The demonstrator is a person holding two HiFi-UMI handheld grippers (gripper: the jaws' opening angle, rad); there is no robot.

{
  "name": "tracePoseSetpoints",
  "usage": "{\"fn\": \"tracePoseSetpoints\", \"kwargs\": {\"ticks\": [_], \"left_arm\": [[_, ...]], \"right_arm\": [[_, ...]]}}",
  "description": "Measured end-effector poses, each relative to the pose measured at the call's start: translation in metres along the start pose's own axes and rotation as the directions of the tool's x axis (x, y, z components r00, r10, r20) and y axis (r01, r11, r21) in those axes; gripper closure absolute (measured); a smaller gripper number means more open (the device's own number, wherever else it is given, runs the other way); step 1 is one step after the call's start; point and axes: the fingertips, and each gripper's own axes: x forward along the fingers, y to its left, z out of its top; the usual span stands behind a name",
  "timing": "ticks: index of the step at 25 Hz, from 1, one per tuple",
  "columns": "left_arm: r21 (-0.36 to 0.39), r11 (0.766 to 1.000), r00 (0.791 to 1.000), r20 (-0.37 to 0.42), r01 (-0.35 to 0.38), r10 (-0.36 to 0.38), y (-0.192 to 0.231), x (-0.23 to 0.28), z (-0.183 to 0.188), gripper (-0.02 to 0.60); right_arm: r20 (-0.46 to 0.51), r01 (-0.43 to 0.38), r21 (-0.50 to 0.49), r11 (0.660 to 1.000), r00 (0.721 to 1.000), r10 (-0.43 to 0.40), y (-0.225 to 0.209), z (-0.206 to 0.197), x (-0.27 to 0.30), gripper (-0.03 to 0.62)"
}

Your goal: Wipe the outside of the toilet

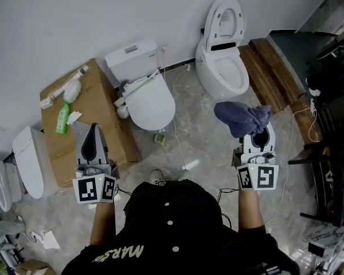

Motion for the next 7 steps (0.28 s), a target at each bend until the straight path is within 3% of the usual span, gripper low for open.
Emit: {"fn": "tracePoseSetpoints", "kwargs": {"ticks": [7], "left_arm": [[0.000,1.000,1.000,0.003,0.001,-0.001,-0.0016,0.0012,0.0012,0.572]], "right_arm": [[0.002,-0.002,-0.003,1.000,1.000,0.002,-0.0007,0.0033,-0.0004,0.441]]}}
